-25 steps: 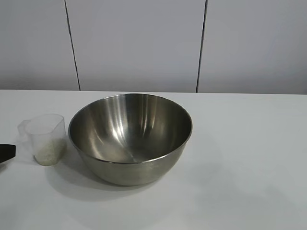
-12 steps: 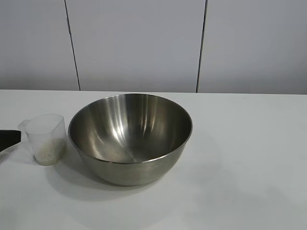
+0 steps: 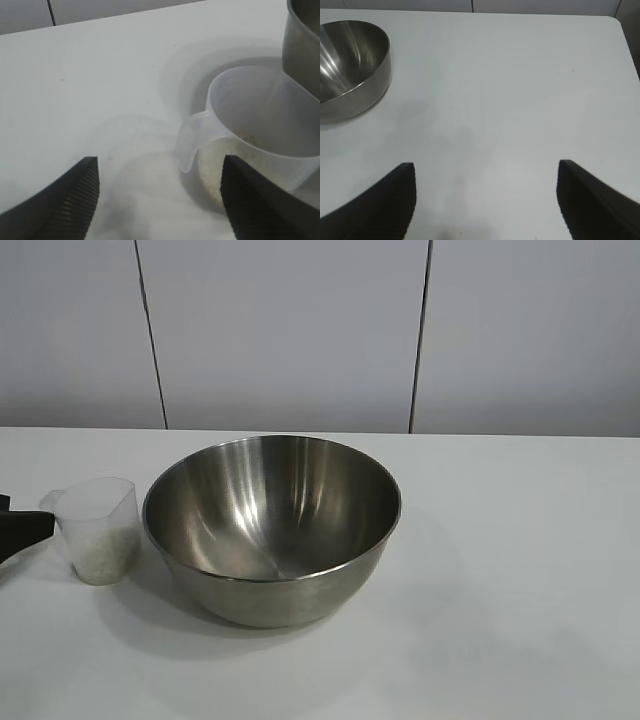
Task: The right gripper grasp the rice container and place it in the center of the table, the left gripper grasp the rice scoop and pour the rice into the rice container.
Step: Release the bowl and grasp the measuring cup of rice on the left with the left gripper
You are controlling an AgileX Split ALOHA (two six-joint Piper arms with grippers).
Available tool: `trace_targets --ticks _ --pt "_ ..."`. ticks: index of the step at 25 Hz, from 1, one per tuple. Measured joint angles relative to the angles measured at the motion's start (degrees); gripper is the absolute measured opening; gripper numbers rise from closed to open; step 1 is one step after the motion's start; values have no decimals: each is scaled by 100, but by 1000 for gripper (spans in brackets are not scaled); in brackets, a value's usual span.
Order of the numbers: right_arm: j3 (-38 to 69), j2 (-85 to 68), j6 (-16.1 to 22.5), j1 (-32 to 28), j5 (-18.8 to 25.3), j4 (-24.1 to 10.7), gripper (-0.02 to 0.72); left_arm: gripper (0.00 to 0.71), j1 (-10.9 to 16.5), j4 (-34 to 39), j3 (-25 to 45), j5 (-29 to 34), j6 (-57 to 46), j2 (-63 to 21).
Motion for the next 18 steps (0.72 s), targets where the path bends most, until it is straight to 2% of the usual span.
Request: trace_targets --ticks 10,18 --pt "0 0 0 0 0 0 537 465 0 5 -106 261 40 13" --pt "0 0 0 0 0 0 537 465 0 -35 -205 403 -582 13"
